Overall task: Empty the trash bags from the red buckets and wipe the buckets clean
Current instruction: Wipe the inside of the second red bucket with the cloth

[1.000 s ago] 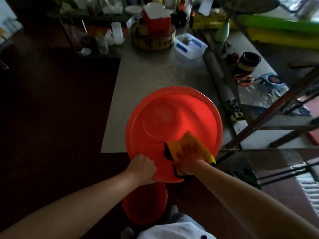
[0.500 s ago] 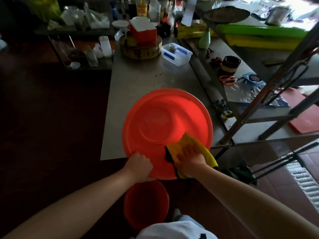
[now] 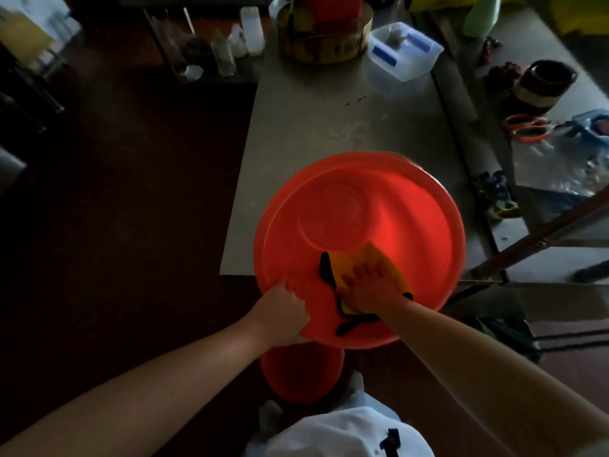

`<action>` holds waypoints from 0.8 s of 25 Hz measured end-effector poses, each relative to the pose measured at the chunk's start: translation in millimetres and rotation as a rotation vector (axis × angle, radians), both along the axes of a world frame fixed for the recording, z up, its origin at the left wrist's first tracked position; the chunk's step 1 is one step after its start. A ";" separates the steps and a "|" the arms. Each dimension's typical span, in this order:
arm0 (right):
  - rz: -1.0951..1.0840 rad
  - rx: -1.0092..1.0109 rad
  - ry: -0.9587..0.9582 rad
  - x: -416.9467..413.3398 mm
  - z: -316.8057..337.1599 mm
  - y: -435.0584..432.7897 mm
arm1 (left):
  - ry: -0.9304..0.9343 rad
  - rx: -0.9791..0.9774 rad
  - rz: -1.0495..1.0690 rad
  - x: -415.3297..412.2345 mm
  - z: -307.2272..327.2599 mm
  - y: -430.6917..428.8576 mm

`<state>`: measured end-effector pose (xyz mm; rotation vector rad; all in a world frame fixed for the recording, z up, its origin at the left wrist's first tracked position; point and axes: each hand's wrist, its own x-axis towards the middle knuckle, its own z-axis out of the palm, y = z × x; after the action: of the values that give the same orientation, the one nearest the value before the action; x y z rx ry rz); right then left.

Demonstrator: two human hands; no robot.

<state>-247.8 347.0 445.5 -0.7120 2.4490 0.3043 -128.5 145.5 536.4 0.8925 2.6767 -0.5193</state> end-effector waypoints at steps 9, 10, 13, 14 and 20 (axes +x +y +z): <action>0.021 0.022 -0.078 -48.9 -35.0 -15.4 | 0.040 0.029 0.023 0.3 -16.5 1.7; 0.005 -0.018 -0.076 -48.5 -34.0 -16.2 | 0.035 0.034 0.025 -0.9 -16.7 1.2; -0.002 -0.057 -0.094 -42.8 -24.0 -16.3 | -0.007 0.056 0.054 -3.1 -16.3 -0.7; 0.023 -0.010 -0.107 -40.9 -19.0 -16.5 | -0.011 0.055 0.063 -4.1 -16.6 -2.9; 0.027 0.075 -0.118 7.4 24.5 -12.9 | -0.050 -0.027 -0.006 -9.6 6.2 -1.0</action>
<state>-240.3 334.1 470.0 -0.7107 2.3062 0.3524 -138.1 144.6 542.6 0.8945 2.6169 -0.5261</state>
